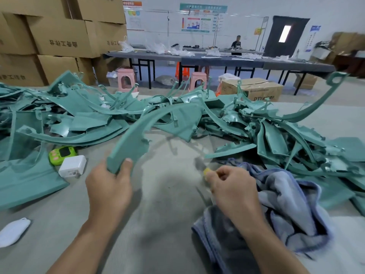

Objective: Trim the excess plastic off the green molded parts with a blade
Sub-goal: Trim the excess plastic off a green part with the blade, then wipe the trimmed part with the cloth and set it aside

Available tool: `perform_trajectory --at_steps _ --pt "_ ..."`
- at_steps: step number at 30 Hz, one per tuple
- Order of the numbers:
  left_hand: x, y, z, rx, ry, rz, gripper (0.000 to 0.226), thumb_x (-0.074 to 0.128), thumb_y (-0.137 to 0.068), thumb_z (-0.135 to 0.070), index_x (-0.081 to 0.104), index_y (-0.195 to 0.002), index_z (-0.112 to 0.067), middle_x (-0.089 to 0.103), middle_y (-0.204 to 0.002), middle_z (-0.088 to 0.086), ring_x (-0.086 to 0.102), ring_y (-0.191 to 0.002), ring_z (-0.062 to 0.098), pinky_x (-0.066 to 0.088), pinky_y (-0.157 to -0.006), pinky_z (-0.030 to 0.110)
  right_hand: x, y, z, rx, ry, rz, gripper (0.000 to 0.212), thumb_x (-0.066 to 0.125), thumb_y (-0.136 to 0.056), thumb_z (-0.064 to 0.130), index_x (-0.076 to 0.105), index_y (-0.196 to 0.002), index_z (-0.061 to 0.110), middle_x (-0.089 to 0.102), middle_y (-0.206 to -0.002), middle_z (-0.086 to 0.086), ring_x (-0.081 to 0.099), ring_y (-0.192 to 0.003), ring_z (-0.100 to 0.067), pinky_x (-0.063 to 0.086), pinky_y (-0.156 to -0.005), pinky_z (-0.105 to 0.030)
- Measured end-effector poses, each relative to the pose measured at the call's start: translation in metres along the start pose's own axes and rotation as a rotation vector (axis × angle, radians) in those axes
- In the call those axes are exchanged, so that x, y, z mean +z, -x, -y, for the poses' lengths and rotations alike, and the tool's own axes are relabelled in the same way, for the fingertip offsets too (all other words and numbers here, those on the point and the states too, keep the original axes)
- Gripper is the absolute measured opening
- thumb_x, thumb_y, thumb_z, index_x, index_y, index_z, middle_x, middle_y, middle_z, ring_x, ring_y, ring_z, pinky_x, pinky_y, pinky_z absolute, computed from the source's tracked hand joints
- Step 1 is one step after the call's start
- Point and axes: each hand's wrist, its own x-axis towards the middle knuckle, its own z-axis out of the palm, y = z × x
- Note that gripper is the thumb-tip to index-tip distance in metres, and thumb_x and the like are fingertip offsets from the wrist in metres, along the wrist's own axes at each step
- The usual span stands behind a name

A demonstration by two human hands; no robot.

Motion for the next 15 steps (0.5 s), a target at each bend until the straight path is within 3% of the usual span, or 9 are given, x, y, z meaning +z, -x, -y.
perform_trajectory --at_steps 2,4,7,10,12,13,15 --pt "-0.002 -0.005 0.002 -0.072 0.085 -0.037 0.01 0.069 -0.084 -0.03 0.062 -0.091 -0.03 0.065 -0.084 -0.02 0.063 -0.081 0.017 0.046 -0.071 0.032 -0.006 0.006 0.006 -0.087 0.174 -0.011 0.021 0.066 -0.092 0.045 0.067 -0.081 0.028 0.063 -0.072 0.012 0.059 -0.076 -0.01 0.044 -0.066 -0.026" --pt "-0.005 -0.008 0.001 -0.142 0.147 -0.033 0.029 0.069 -0.079 -0.033 0.065 -0.106 -0.026 0.068 -0.096 -0.017 0.064 -0.091 0.015 0.048 -0.08 0.034 -0.023 0.01 0.006 -0.199 0.303 -0.09 0.01 0.069 -0.09 0.04 0.069 -0.095 0.032 0.054 -0.082 0.013 0.053 -0.092 -0.016 0.04 -0.084 -0.032" --pt "-0.007 -0.007 -0.002 -0.202 0.243 -0.019 0.029 0.07 -0.079 -0.031 0.069 -0.107 -0.025 0.074 -0.096 -0.014 0.068 -0.087 0.005 0.053 -0.079 0.034 -0.057 0.011 -0.012 -0.254 0.651 -0.246 0.025 0.064 -0.084 0.042 0.068 -0.106 0.032 0.059 -0.089 0.009 0.053 -0.103 -0.021 0.028 -0.098 -0.037" --pt "-0.004 -0.003 -0.013 -0.23 0.306 0.048 0.015 0.069 -0.078 -0.034 0.073 -0.086 -0.046 0.073 -0.082 -0.027 0.067 -0.072 -0.007 0.052 -0.067 0.028 -0.074 0.013 -0.021 0.023 0.887 0.085 0.038 0.052 -0.09 0.046 0.054 -0.126 0.035 0.067 -0.125 0.007 0.053 -0.126 -0.02 0.014 -0.119 -0.042" --pt "-0.002 0.0 -0.018 -0.263 0.296 0.113 0.025 0.067 -0.073 -0.035 0.069 -0.08 -0.058 0.071 -0.076 -0.028 0.069 -0.069 -0.001 0.055 -0.063 0.031 -0.075 0.016 -0.019 0.015 0.901 0.152 0.018 0.049 -0.096 0.039 0.058 -0.112 0.038 0.072 -0.11 0.01 0.06 -0.117 -0.013 0.016 -0.122 -0.042" --pt "0.0 0.002 -0.019 -0.294 0.298 0.14 0.023 0.067 -0.07 -0.034 0.07 -0.08 -0.055 0.073 -0.075 -0.022 0.071 -0.071 0.008 0.058 -0.064 0.037 -0.076 0.017 -0.018 -0.032 0.886 0.101 0.013 0.05 -0.097 0.034 0.063 -0.099 0.037 0.073 -0.094 0.011 0.064 -0.105 -0.01 0.019 -0.12 -0.041" --pt "0.002 0.004 -0.018 -0.344 0.3 0.203 0.017 0.067 -0.067 -0.033 0.075 -0.081 -0.037 0.075 -0.075 -0.009 0.073 -0.073 0.021 0.06 -0.066 0.044 -0.081 0.02 -0.012 -0.118 0.767 -0.137 0.023 0.056 -0.096 0.024 0.072 -0.082 0.033 0.069 -0.07 0.011 0.063 -0.078 -0.012 0.026 -0.112 -0.038"
